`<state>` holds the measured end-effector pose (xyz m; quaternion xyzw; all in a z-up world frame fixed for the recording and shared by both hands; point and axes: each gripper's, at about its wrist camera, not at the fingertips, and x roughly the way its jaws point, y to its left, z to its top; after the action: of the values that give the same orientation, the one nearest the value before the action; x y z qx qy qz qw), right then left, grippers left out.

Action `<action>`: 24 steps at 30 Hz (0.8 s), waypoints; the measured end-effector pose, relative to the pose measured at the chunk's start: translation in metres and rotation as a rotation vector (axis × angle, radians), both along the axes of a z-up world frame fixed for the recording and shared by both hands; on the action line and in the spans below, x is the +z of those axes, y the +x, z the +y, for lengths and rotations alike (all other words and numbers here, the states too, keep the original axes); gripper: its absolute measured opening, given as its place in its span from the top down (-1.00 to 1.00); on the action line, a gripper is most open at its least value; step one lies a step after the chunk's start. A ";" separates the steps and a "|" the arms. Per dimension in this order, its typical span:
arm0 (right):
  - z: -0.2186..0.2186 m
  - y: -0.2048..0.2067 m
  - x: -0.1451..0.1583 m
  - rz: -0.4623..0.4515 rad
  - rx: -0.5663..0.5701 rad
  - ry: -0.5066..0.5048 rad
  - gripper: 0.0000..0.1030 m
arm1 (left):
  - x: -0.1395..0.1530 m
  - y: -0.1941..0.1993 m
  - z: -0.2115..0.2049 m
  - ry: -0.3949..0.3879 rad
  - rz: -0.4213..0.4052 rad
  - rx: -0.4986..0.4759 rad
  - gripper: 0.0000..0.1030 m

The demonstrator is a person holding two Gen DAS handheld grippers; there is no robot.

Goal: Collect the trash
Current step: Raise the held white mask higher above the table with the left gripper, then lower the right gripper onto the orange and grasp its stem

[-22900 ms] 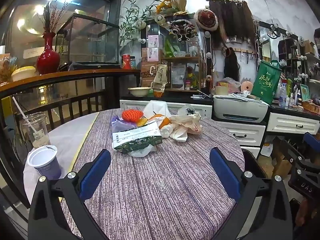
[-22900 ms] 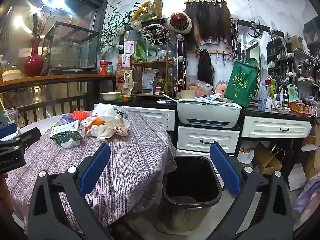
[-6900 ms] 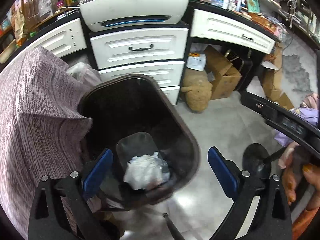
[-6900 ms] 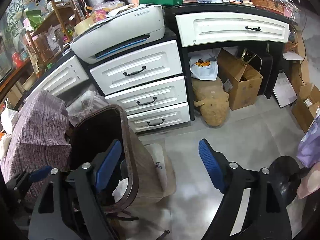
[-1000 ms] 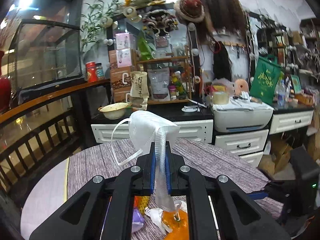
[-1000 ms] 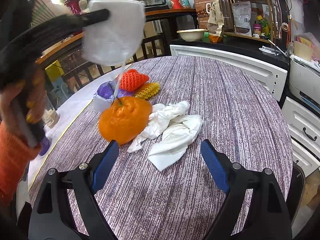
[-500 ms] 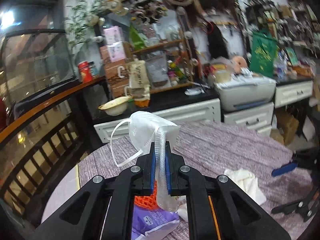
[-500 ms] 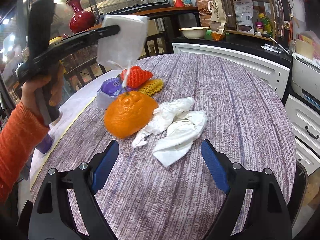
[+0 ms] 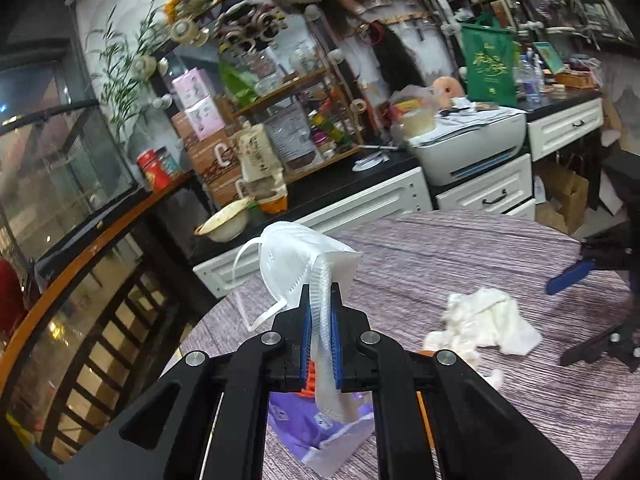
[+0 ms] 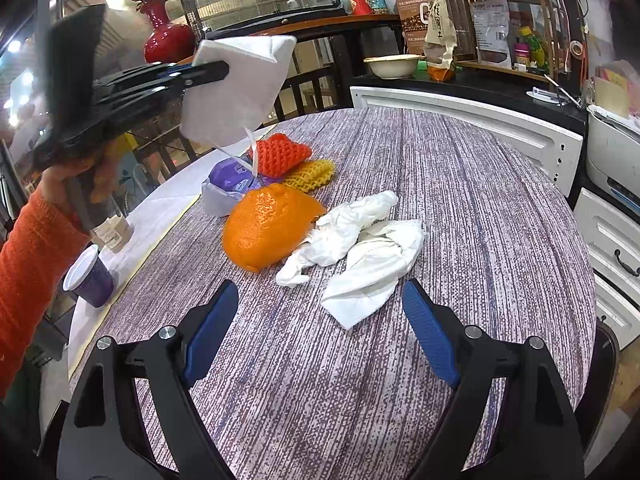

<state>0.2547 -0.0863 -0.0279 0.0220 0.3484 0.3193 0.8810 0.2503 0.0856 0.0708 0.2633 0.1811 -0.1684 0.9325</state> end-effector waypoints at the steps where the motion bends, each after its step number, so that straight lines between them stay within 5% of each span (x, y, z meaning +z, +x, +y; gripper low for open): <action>1: 0.000 0.000 0.000 0.001 0.001 0.000 -0.62 | 0.000 -0.006 -0.003 -0.008 -0.001 -0.012 0.83; 14: -0.010 -0.007 0.003 -0.007 -0.013 0.014 -0.62 | -0.033 -0.058 -0.038 -0.025 -0.008 -0.071 0.83; 24: -0.021 -0.010 0.008 -0.022 -0.036 0.033 -0.62 | -0.068 -0.080 -0.045 0.011 0.124 -0.086 0.83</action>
<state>0.2445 -0.1069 -0.0194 0.0391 0.3329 0.3094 0.8899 0.1706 0.0402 0.0026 0.2650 0.2280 -0.2234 0.9099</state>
